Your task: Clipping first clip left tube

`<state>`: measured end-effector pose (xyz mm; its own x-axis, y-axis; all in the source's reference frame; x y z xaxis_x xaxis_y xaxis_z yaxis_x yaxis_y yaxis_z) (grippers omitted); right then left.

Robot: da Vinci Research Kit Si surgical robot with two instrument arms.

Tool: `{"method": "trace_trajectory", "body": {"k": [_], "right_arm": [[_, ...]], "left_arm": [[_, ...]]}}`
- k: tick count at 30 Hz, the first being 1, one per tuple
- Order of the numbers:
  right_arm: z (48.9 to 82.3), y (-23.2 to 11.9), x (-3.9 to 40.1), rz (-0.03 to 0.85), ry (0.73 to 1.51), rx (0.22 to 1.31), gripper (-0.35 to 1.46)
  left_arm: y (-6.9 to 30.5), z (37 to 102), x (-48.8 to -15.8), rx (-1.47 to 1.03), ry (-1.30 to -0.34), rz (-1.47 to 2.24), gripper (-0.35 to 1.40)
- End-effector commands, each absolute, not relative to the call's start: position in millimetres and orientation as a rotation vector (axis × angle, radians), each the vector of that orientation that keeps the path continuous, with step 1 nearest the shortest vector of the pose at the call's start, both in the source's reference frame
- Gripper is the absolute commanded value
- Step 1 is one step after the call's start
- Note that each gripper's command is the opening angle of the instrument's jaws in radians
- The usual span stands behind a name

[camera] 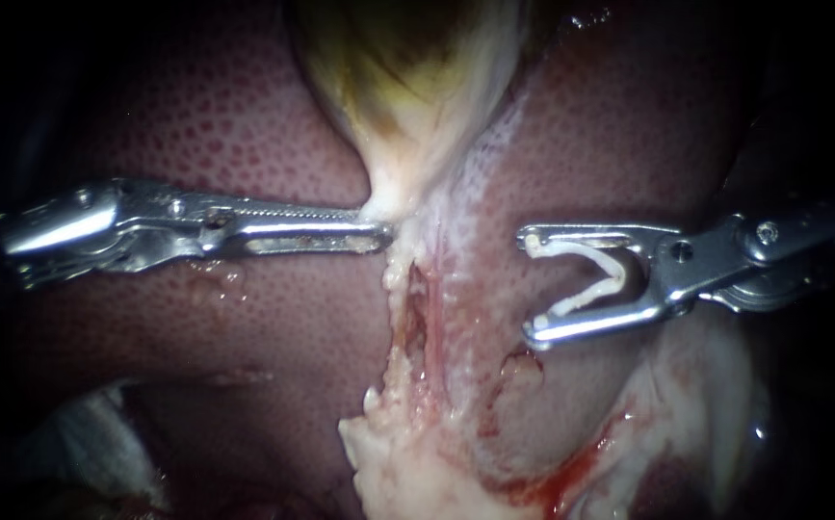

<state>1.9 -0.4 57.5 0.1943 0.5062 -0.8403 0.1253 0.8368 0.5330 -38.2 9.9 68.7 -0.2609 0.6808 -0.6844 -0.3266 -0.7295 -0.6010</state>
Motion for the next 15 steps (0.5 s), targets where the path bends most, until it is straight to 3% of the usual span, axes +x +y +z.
{"method": "trace_trajectory", "body": {"k": [1, 8, 15], "right_arm": [[57.4, -0.4, 1.9, 0.287, 1.368, 0.560, 0.59], [57.5, -0.4, 2.0, 0.288, 1.368, 0.559, 0.59], [57.7, -0.5, 2.2, 0.288, 1.369, 0.558, 0.59]], "left_arm": [[10.0, 68.6, -38.1, -1.348, -0.453, 2.032, -0.35], [11.1, 66.8, -35.4, -1.341, -0.454, 2.026, -0.35], [14.5, 61.7, -30.5, -1.389, -0.394, 1.958, -0.35]]}}
